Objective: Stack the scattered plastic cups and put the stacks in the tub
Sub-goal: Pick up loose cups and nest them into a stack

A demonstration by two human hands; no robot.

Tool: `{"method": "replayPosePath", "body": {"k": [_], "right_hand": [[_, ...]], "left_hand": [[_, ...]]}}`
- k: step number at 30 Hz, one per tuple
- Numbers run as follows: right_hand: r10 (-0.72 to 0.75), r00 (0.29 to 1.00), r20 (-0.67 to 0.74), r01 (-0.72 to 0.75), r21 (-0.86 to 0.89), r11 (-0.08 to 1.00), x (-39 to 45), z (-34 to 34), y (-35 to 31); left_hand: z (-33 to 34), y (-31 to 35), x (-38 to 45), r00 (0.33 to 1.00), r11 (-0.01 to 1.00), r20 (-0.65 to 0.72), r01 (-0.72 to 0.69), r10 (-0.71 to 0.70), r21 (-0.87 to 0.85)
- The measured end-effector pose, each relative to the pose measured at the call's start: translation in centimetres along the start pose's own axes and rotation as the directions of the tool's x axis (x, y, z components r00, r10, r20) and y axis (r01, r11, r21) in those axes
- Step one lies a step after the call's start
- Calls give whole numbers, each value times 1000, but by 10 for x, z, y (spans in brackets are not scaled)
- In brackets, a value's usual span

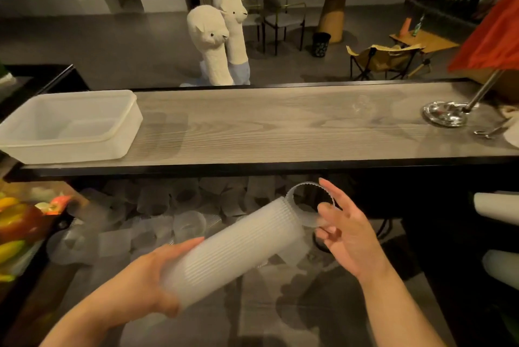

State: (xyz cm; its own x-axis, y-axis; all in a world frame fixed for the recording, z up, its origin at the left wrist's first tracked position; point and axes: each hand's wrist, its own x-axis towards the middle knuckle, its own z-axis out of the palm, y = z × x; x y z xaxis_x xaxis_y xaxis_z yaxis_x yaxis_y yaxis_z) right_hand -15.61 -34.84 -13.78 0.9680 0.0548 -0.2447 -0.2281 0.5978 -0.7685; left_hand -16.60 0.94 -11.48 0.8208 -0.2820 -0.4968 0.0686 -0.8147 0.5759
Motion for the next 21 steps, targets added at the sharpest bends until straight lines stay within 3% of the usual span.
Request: {"method": "replayPosePath", "body": {"k": [5, 7, 13, 17, 19, 21], "right_hand": [[-7, 999, -53, 9, 33, 999, -16, 10, -23], [43, 994, -99, -54, -119, 991, -25, 14, -29], [310, 948, 70, -224, -544, 808, -37, 40, -46], [322, 946, 46, -205, -685, 699, -35, 68, -44], [266, 962, 62, -168, -636, 753, -35, 81, -44], [180, 960, 214, -88, -378, 922, -34, 90, -40]], "left_hand": [[-4, 11, -12, 999, 998, -14, -52, 51, -37], [-6, 16, -18, 997, 996, -15, -74, 73, -53], [-7, 26, -39, 986, 984, -62, -162, 158, -73], [-10, 27, -50, 982, 981, -105, -169, 159, -91], [-11, 24, -53, 979, 979, -137, -167, 151, -114], [-13, 22, -55, 975, 970, -163, -178, 151, -167]]}}
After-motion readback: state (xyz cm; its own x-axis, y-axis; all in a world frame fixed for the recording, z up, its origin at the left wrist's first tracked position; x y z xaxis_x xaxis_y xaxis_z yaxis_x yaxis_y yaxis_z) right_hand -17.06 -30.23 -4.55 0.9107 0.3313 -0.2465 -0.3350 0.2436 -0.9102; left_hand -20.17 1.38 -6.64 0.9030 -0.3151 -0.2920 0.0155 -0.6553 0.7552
